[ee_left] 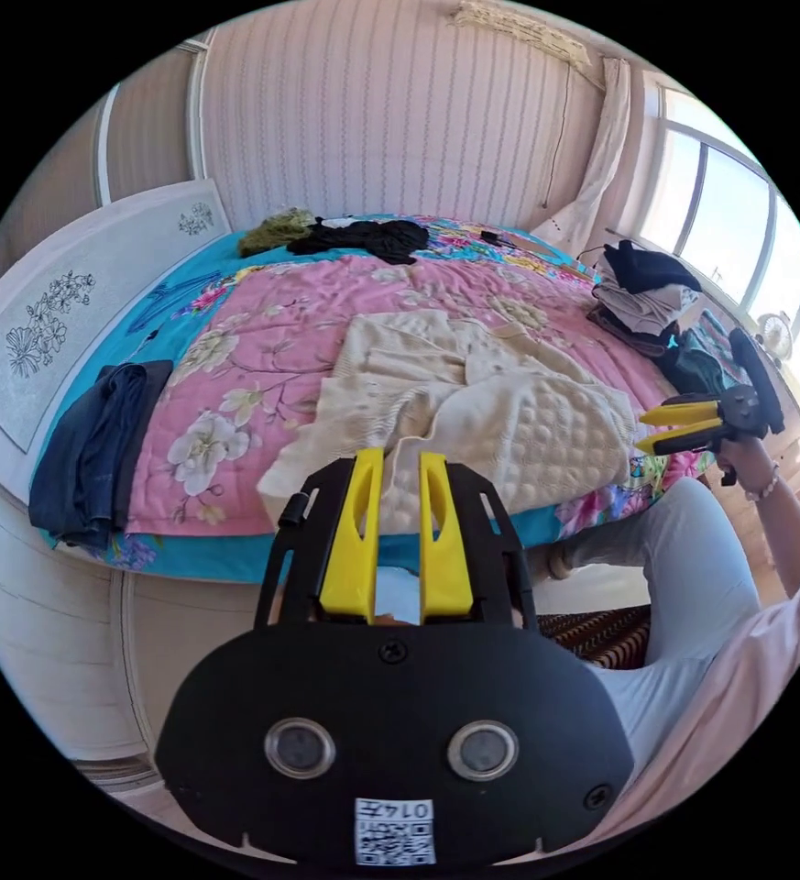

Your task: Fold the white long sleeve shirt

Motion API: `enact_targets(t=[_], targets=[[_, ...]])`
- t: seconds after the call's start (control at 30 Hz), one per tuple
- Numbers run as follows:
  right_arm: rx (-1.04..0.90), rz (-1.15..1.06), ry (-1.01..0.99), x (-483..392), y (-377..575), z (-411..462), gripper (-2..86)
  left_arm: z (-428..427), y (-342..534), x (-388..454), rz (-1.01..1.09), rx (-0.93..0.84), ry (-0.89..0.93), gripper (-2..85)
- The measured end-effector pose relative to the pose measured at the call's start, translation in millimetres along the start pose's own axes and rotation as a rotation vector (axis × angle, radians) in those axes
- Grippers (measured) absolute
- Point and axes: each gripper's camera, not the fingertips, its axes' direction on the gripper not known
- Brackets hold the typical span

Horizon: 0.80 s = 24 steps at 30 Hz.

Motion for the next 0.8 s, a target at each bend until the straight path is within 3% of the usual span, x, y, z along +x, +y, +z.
enact_targets(t=[0.47, 0.6, 0.8], targets=[[-0.021, -0.164, 0.04, -72, -85, 29, 15.8, 1, 41, -91, -0.067, -0.059, -0.109, 10.7], [-0.067, -0.202, 0.041, -85, -102, 49, 15.8, 6, 48, -121, -0.133, -0.058, -0.059, 10.9], [-0.068, -0.16, 0.087, -81, -112, 82, 8.0, 30, 58, -136, -0.133, -0.127, -0.007, 10.2]])
